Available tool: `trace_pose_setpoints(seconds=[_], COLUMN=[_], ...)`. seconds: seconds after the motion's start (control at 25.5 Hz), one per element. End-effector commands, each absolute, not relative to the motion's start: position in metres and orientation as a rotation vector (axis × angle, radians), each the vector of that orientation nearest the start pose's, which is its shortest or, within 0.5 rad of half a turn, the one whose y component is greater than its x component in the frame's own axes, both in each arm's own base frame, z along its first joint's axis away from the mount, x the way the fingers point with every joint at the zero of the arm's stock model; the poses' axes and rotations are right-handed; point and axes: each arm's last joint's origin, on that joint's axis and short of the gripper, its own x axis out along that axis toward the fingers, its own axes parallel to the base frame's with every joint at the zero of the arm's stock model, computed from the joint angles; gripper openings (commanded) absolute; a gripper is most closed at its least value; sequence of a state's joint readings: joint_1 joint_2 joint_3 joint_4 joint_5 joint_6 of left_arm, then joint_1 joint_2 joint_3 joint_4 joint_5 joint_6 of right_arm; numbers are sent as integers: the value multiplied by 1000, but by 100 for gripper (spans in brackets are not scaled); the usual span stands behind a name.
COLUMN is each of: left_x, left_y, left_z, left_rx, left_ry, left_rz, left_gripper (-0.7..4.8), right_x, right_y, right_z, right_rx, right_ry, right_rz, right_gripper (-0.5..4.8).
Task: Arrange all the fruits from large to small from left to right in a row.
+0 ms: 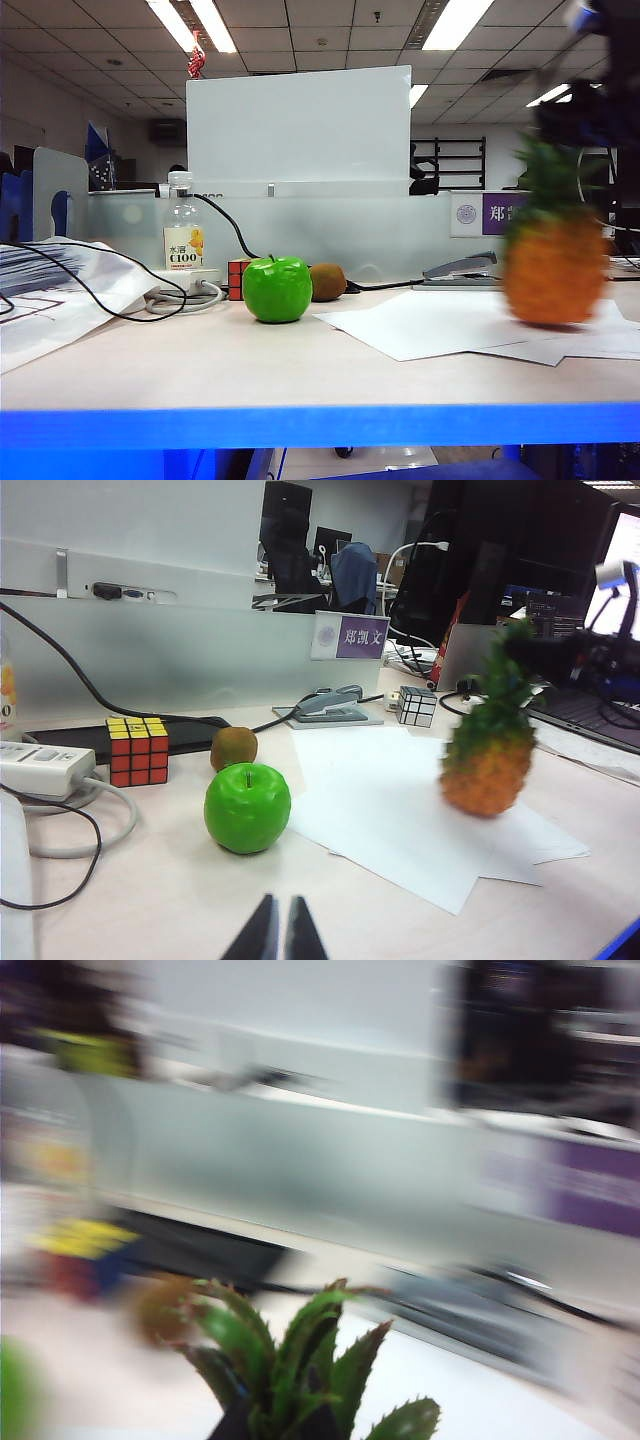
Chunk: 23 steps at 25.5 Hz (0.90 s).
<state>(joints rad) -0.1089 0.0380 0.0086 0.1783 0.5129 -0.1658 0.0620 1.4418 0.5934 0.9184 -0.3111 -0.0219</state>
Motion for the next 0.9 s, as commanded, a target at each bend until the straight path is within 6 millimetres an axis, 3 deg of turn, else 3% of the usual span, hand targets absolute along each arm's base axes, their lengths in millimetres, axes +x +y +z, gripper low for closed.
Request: trace_pose_setpoints(seconds=[0.04,0.12,0.16,0.47,0.63,0.9], left_x=[92,92,92,92,92,92], left_y=[-25,-25,-25,-25,-25,-25], left_z=[181,181,181,181,181,181], left_rx=[-127,-127,-127,-127,-127,-125], left_ry=[-106,-107,-107,-107,-106,-104], left_rz=[-634,-634,-633,-640,-643,-661], left_gripper=[26,26,26,26,26,26], right_x=[283,277,268,239,243,240], right_y=[61,85,112,198,212,220], right_z=[245,246,247,256,253,242], right_rx=[-3,13,22,-57,-105,-130], right_ry=[-156,-156,-156,-157,-125,-39], right_rz=[592,691,787,1068,1085,1118], right_gripper=[-2,-2,-2,-2,-2,-2])
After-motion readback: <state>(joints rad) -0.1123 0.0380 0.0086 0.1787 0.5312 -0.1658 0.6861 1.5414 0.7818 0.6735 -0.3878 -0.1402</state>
